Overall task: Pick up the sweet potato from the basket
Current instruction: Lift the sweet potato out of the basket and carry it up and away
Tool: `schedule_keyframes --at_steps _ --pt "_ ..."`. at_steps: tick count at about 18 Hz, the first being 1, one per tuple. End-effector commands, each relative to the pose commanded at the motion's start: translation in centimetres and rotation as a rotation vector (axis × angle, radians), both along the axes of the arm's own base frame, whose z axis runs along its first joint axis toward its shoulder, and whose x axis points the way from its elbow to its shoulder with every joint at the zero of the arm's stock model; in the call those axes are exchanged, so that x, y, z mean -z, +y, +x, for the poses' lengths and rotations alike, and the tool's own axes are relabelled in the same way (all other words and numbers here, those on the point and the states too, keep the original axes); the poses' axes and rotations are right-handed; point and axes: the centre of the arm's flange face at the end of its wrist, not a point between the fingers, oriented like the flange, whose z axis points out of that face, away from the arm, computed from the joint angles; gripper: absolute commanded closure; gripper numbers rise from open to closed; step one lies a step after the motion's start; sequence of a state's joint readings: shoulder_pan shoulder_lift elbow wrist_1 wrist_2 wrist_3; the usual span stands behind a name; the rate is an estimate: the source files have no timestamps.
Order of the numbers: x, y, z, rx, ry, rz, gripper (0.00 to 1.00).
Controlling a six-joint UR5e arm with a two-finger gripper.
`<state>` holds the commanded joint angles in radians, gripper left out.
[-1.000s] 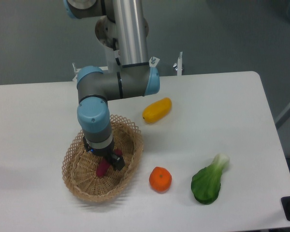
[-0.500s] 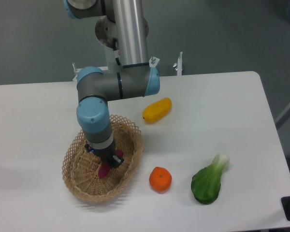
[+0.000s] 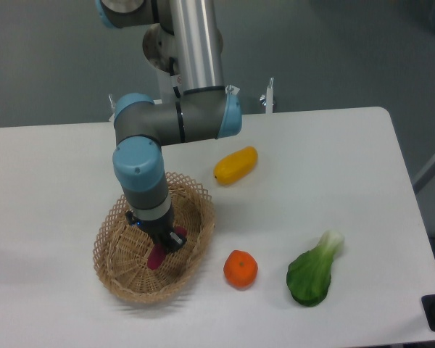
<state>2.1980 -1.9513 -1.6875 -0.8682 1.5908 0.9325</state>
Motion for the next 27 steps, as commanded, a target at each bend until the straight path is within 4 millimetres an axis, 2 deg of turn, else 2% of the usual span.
schedule_keyframes --at_steps 2,4,6,8,10,14,18,27 --pt "-1.6 -1.2 -3.2 -0.029 0.010 0.021 0.73" --pt "-3.5 -3.3 -5.8 -0.022 0.010 0.007 0.73" --pt "-4.5 -6.0 -9.3 0.001 0.000 -0.016 0.73" --pt "-6.3 -9.1 -12.8 0.012 -0.004 -0.003 0.73" --pt "-6.9 -12.3 -16.4 0.036 -0.012 -0.003 0.73" --pt "-8.6 -18.4 -21.4 0.115 -0.015 -0.034 0.73" --pt "-9.1 -21.7 -23.6 0.143 -0.015 -0.050 0.73" --pt "-8.9 -22.2 -23.8 0.139 -0.019 -0.048 0.73"
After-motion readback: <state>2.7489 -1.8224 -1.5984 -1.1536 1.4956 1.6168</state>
